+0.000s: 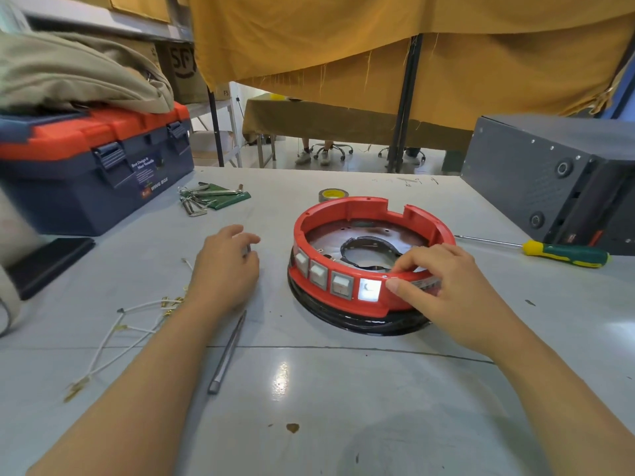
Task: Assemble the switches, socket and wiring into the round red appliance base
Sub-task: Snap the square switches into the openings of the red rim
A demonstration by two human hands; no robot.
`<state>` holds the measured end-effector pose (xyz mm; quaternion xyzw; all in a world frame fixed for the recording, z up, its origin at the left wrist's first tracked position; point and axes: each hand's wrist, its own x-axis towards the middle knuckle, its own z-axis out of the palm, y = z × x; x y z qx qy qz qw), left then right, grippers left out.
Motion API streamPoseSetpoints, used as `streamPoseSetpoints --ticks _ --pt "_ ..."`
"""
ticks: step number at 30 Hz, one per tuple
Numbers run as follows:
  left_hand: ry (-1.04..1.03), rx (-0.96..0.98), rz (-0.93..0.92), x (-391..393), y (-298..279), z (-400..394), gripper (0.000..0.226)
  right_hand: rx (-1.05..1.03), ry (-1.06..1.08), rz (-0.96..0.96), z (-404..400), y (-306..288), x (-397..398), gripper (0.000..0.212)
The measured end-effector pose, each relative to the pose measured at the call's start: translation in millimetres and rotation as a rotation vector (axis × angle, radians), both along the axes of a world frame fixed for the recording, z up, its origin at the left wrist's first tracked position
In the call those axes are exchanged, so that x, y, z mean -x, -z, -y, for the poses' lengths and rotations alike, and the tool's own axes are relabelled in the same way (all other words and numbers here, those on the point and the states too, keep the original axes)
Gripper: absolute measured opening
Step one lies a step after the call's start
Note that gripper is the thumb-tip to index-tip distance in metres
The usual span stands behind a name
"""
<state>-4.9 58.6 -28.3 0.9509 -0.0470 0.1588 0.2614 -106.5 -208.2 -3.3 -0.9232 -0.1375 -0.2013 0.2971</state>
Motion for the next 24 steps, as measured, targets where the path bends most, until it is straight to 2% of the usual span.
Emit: streamPoseSetpoints --ticks 6,12,16,20,24 --pt "-0.032 -0.174 -0.166 -9 11 -7 0.036 -0.017 0.002 0.051 -7 5 -2 0.006" --pt "-0.042 -0.006 -0.024 -7 11 -6 0.02 -0.012 -0.012 0.081 -5 4 -2 0.009" --pt "-0.046 0.071 0.084 -1 3 -1 0.02 -0.024 0.022 0.015 3 -1 -1 0.016" --pt "0.057 0.323 0.12 10 -12 7 0.013 -0.004 0.026 -0.028 3 0 -2 0.006" --pt "0.224 0.711 0.012 26 -29 15 0.027 -0.023 0.025 -0.006 2 1 -3 0.005"
